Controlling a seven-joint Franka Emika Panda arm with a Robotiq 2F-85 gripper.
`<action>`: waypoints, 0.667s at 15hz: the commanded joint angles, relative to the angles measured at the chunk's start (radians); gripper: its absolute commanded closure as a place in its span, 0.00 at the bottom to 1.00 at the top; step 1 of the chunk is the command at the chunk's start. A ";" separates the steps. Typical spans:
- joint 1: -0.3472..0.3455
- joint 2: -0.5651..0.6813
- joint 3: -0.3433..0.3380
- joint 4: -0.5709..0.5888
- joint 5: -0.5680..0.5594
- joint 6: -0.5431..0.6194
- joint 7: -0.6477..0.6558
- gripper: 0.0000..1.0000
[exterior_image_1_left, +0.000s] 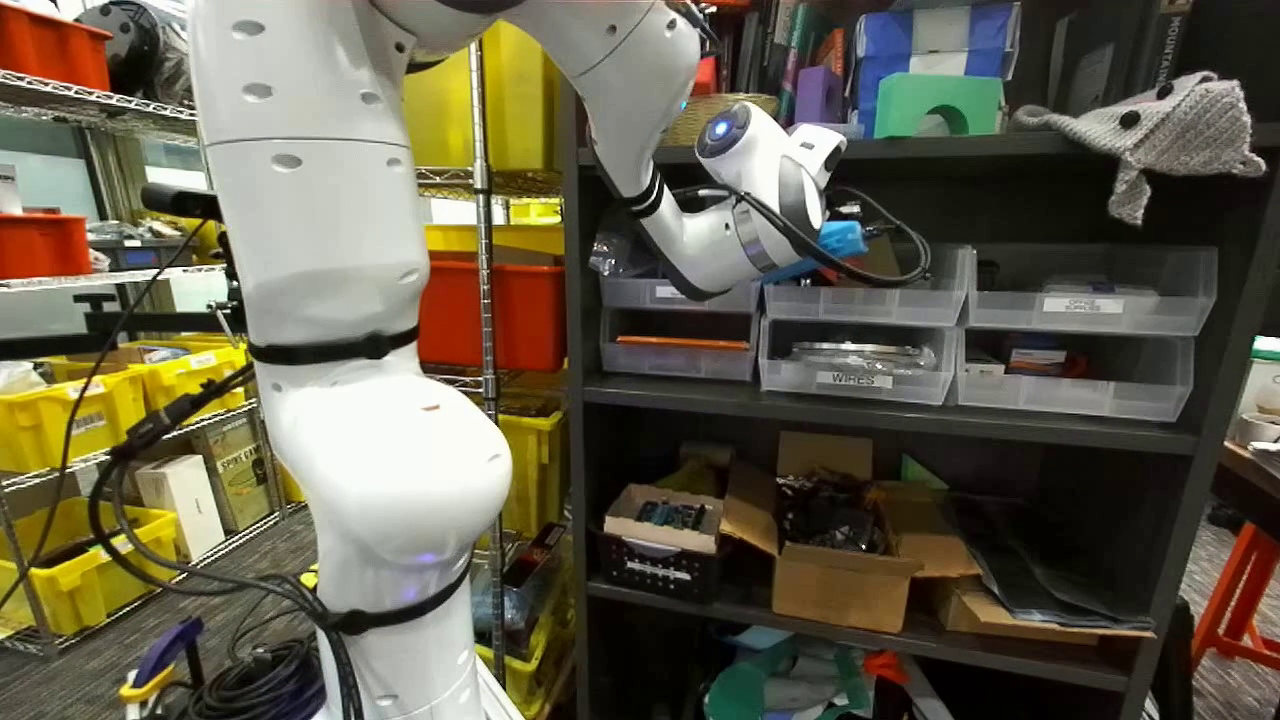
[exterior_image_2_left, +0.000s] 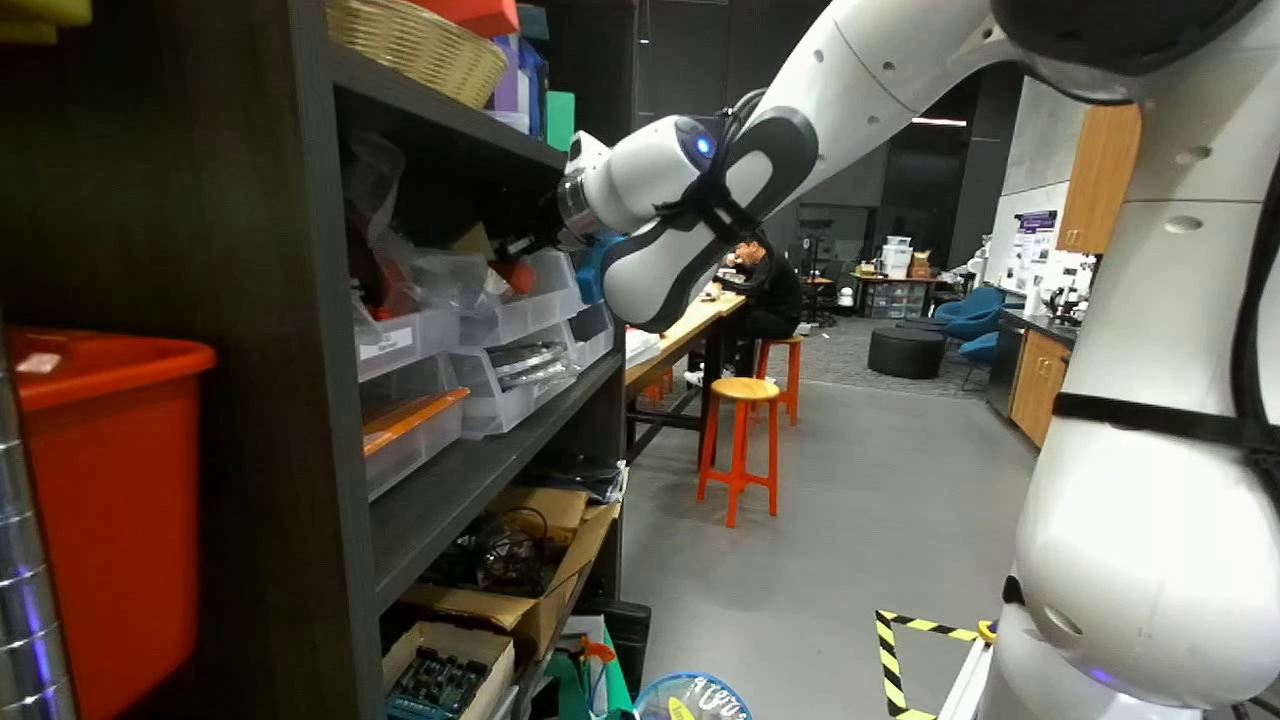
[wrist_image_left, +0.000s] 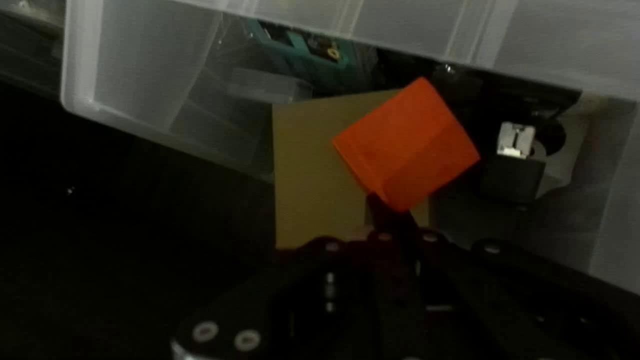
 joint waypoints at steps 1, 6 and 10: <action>0.026 -0.067 -0.025 -0.015 -0.027 -0.001 0.037 0.99; 0.075 -0.117 -0.079 -0.019 -0.036 -0.002 0.061 1.00; 0.154 -0.156 -0.193 -0.045 -0.080 -0.002 0.100 1.00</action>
